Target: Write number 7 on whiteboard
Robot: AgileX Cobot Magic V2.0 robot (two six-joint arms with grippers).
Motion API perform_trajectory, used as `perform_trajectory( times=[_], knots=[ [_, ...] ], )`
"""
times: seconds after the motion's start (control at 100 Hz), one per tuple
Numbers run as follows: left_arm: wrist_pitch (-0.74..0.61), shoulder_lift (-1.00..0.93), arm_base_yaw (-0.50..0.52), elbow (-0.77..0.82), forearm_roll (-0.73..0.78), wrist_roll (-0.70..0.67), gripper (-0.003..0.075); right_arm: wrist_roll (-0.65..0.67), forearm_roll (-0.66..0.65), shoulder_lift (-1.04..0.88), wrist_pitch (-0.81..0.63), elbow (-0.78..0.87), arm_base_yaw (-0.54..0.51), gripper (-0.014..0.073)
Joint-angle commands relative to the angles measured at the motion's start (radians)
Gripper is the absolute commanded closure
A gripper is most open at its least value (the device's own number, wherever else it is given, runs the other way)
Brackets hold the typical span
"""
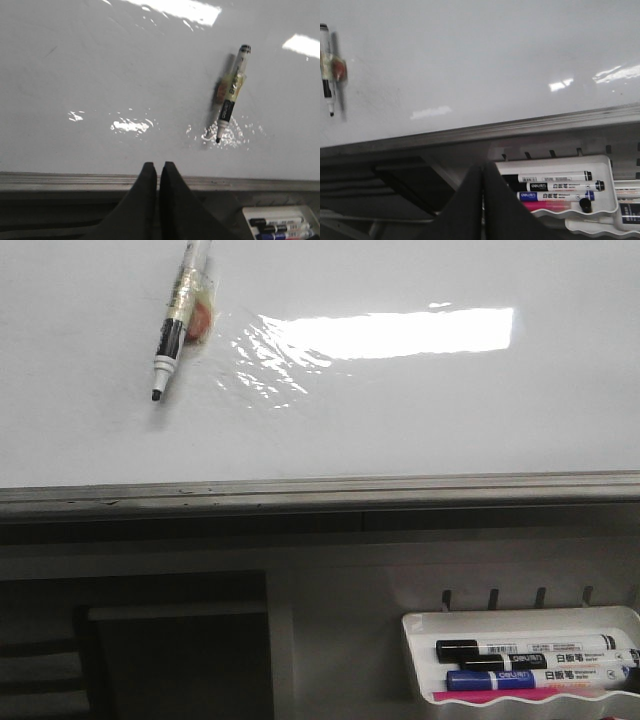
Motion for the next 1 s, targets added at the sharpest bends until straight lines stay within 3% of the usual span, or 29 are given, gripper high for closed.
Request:
perform_trajectory(
  times=[0.0, 0.11, 0.2, 0.32, 0.39, 0.45, 0.5, 0.59, 0.83, 0.99],
  knots=[
    [0.017, 0.088, -0.002, -0.104, 0.002, 0.051, 0.0741, -0.08, -0.006, 0.11, 0.014, -0.103, -0.005, 0.0657],
    [0.021, 0.145, -0.035, -0.153, -0.002, 0.053, 0.0739, -0.105, 0.002, 0.194, 0.05, -0.167, -0.005, 0.0641],
    [0.014, 0.177, -0.089, -0.172, -0.002, 0.129, 0.0696, -0.107, 0.027, 0.235, 0.052, -0.191, -0.005, 0.0517],
    [-0.026, 0.209, -0.144, -0.175, -0.01, 0.154, 0.0512, -0.107, 0.041, 0.263, 0.056, -0.198, -0.005, 0.0203],
    [-0.054, 0.23, -0.163, -0.175, -0.038, 0.154, 0.0351, -0.107, 0.043, 0.27, 0.056, -0.198, -0.005, 0.009],
    [-0.079, 0.255, -0.173, -0.175, -0.069, 0.154, 0.0214, -0.107, 0.043, 0.27, 0.052, -0.198, -0.005, 0.0071],
    [-0.098, 0.276, -0.178, -0.175, -0.096, 0.154, 0.0178, -0.107, 0.045, 0.27, 0.048, -0.198, -0.005, 0.0072],
    [-0.133, 0.319, -0.197, -0.175, -0.141, 0.172, 0.0176, -0.107, 0.045, 0.27, 0.041, -0.198, -0.005, 0.0072],
    [-0.277, 0.501, -0.318, -0.177, -0.309, 0.387, 0.0176, -0.109, 0.045, 0.27, 0.019, -0.198, -0.005, 0.0072],
    [-0.432, 0.647, -0.427, -0.194, -0.303, 0.392, 0.0176, -0.112, 0.045, 0.27, 0.019, -0.198, -0.005, 0.0072]
  ],
)
